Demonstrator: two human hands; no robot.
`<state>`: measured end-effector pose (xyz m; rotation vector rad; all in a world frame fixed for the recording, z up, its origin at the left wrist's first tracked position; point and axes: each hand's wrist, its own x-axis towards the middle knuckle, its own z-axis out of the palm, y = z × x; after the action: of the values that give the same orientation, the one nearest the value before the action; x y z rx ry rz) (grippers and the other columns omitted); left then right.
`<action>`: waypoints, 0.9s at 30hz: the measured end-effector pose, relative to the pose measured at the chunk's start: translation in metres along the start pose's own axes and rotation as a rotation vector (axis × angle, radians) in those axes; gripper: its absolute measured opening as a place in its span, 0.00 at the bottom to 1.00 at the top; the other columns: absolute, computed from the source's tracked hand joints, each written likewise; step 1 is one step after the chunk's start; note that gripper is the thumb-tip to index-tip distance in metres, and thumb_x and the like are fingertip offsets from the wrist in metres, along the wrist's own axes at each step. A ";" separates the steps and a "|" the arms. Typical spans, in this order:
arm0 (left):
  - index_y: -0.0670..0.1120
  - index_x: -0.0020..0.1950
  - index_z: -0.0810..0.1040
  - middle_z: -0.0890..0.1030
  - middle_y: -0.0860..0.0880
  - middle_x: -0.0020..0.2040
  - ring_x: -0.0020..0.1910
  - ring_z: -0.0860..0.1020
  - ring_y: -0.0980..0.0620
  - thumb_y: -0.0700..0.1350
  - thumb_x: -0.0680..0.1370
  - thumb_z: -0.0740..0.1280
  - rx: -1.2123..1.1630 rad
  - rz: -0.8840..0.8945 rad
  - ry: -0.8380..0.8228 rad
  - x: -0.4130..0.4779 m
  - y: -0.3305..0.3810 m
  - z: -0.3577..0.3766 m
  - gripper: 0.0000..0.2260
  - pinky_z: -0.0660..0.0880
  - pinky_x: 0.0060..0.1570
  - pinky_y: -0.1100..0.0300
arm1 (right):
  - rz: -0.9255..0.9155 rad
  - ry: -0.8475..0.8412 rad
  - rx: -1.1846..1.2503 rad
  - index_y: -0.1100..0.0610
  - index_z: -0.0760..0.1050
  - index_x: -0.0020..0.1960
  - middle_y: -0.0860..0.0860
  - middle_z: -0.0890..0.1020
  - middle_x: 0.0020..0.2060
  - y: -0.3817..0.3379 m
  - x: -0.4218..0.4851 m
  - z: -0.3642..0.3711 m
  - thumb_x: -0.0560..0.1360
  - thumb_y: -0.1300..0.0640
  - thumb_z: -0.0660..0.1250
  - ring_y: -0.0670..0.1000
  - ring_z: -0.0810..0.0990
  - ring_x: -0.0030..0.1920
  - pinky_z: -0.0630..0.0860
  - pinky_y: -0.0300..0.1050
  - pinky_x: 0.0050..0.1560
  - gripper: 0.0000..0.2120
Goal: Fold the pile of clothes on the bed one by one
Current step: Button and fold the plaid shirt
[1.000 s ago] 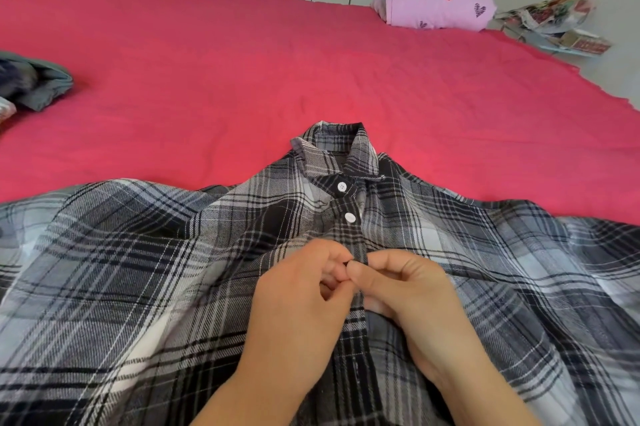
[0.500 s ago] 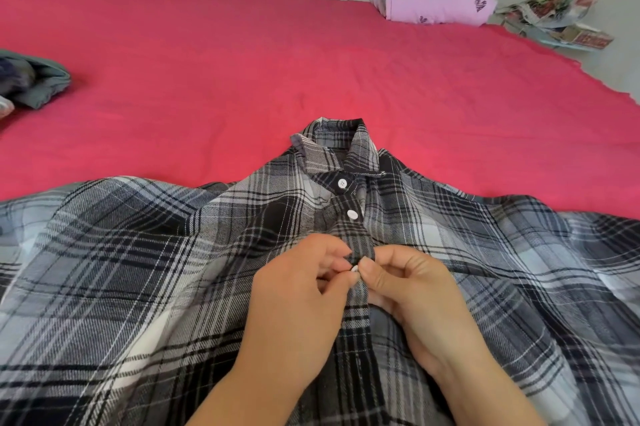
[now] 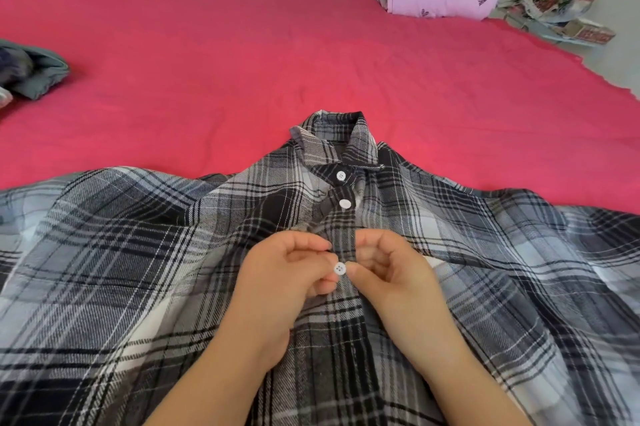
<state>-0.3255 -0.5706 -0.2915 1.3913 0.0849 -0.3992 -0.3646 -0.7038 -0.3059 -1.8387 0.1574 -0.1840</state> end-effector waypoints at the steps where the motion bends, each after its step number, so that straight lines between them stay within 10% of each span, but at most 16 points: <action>1: 0.44 0.46 0.78 0.82 0.47 0.35 0.33 0.81 0.53 0.33 0.73 0.69 0.055 0.033 0.041 0.000 -0.003 0.001 0.07 0.75 0.32 0.66 | 0.014 -0.001 -0.014 0.46 0.75 0.50 0.47 0.82 0.43 0.000 -0.001 0.001 0.73 0.67 0.67 0.46 0.81 0.46 0.76 0.41 0.51 0.17; 10: 0.53 0.42 0.73 0.76 0.55 0.42 0.41 0.74 0.64 0.45 0.74 0.69 0.737 0.452 0.133 -0.013 -0.015 0.002 0.06 0.67 0.41 0.78 | 0.091 0.006 -0.315 0.43 0.68 0.45 0.42 0.76 0.46 -0.014 -0.017 -0.014 0.71 0.65 0.69 0.41 0.80 0.40 0.74 0.30 0.41 0.18; 16: 0.52 0.46 0.72 0.71 0.58 0.44 0.47 0.69 0.58 0.66 0.67 0.64 1.026 0.416 0.043 -0.058 -0.020 0.005 0.19 0.66 0.46 0.66 | 0.046 -0.120 -0.617 0.47 0.78 0.50 0.43 0.75 0.46 -0.018 -0.059 -0.015 0.71 0.60 0.68 0.41 0.74 0.46 0.66 0.25 0.46 0.11; 20: 0.53 0.53 0.70 0.68 0.58 0.48 0.51 0.69 0.58 0.61 0.70 0.67 1.070 0.378 0.020 -0.081 -0.016 -0.002 0.18 0.66 0.50 0.67 | -0.036 -0.129 -0.700 0.52 0.74 0.64 0.45 0.74 0.57 -0.020 -0.077 -0.005 0.73 0.59 0.66 0.46 0.70 0.60 0.61 0.30 0.59 0.19; 27: 0.51 0.44 0.72 0.76 0.54 0.42 0.43 0.73 0.54 0.49 0.74 0.65 1.080 0.293 0.137 -0.095 -0.010 -0.014 0.04 0.66 0.40 0.62 | -0.068 -0.010 -0.685 0.47 0.78 0.57 0.42 0.74 0.48 -0.023 -0.090 0.012 0.72 0.50 0.70 0.45 0.71 0.54 0.64 0.32 0.56 0.14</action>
<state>-0.4147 -0.5373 -0.2763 2.4541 -0.2632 -0.0759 -0.4497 -0.6680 -0.2910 -2.5283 0.1628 -0.1806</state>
